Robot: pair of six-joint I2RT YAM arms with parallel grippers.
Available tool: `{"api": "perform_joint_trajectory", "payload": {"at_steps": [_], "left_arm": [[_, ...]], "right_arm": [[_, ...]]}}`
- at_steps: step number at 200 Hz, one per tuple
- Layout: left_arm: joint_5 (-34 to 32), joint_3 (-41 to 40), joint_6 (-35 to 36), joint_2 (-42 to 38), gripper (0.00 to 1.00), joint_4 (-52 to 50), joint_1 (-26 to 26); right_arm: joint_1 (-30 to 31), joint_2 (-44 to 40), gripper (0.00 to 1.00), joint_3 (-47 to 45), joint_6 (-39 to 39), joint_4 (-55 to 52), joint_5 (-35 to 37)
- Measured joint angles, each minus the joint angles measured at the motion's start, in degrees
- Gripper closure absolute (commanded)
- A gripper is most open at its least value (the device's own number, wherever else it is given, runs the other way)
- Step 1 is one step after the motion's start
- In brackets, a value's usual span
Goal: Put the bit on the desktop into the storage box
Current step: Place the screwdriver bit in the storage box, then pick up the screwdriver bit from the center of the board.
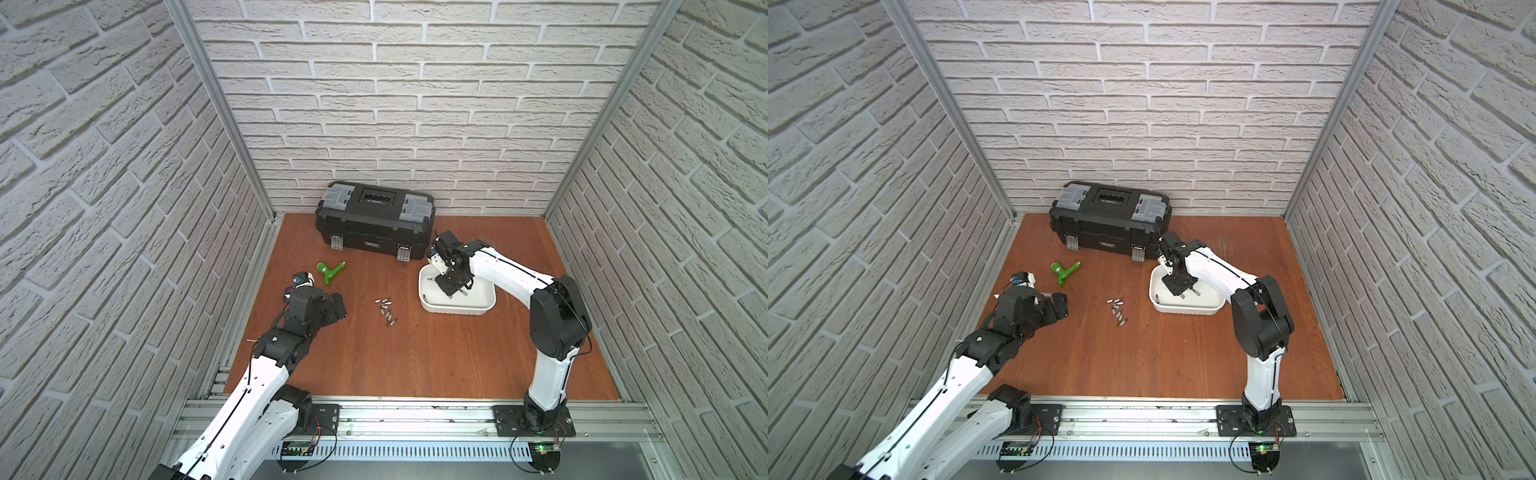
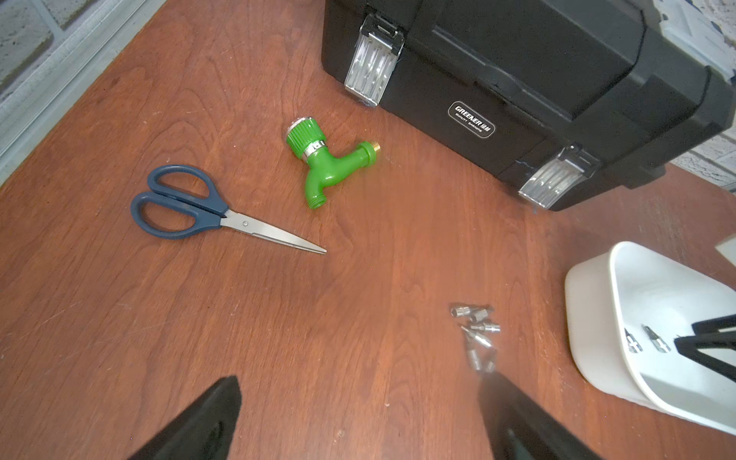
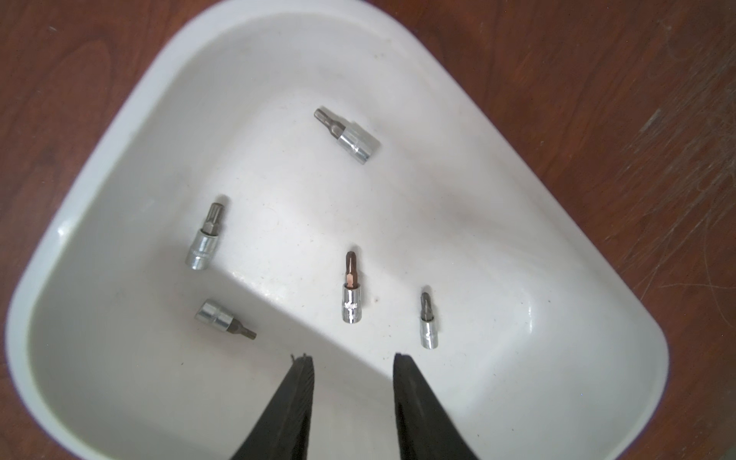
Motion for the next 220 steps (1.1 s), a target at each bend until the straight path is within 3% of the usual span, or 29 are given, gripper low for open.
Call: {"api": "perform_joint_trajectory", "payload": {"at_steps": [128, 220], "left_arm": [[0.9, 0.0, 0.0, 0.2, 0.02, -0.1, 0.0], [4.2, 0.8, 1.7, 4.4, 0.02, -0.4, 0.0]], "right_arm": [[0.0, -14.1, 0.42, -3.3, 1.1, 0.9, 1.4], [0.0, -25.4, 0.24, -8.1, 2.9, 3.7, 1.8]]}}
